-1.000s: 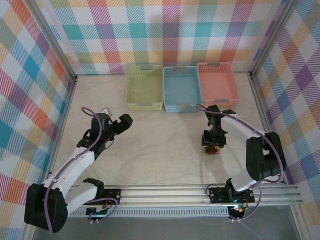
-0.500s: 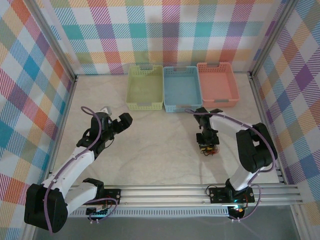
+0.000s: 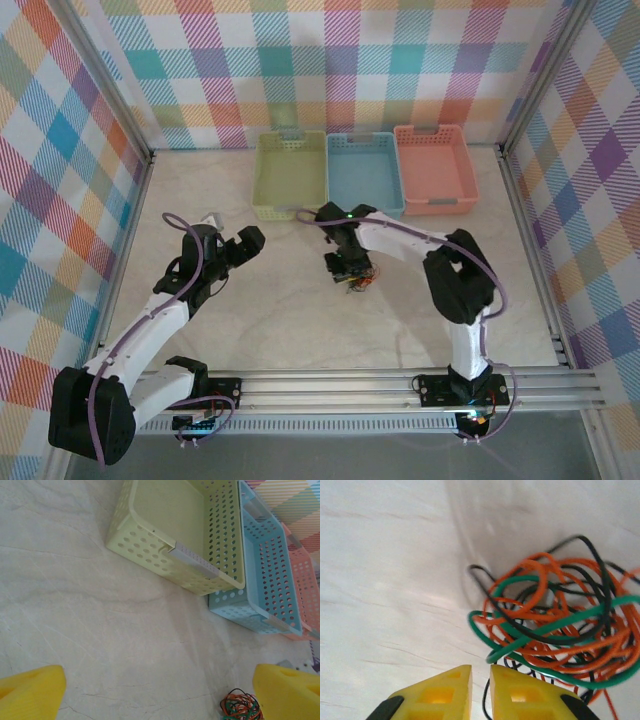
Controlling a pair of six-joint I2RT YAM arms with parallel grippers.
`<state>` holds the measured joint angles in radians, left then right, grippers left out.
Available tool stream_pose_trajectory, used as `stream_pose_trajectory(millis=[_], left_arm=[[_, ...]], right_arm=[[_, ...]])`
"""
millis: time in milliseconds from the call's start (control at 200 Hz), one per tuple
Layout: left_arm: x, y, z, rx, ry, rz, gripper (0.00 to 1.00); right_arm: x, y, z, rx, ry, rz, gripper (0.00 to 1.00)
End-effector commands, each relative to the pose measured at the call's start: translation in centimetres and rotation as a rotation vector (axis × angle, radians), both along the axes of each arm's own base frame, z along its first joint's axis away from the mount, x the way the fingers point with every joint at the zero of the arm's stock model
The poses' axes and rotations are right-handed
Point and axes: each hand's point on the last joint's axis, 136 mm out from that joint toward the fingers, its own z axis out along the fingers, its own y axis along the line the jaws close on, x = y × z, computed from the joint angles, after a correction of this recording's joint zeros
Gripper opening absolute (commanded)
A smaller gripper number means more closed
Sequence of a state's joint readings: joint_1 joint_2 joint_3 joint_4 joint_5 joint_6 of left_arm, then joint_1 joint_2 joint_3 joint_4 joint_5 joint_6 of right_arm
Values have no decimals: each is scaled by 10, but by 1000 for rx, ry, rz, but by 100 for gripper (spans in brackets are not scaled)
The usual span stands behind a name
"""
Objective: Untangle the cables
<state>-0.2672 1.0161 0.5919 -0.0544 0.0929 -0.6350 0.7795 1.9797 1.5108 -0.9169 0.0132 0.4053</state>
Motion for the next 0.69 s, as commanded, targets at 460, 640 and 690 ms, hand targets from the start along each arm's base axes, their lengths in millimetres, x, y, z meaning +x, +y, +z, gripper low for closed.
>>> stream_pose_trajectory(millis=[460,640,690], left_arm=[[2,-5,2,13,2,-23,96],[2,-7,3,6,2,-31,96],[2,-6,3,7,-1,-27,96]], right_arm=[[11,68,36,117,-83,63,33],[15,55,55,108,-169,67,43],[17,51,63,112,-202,67,44]])
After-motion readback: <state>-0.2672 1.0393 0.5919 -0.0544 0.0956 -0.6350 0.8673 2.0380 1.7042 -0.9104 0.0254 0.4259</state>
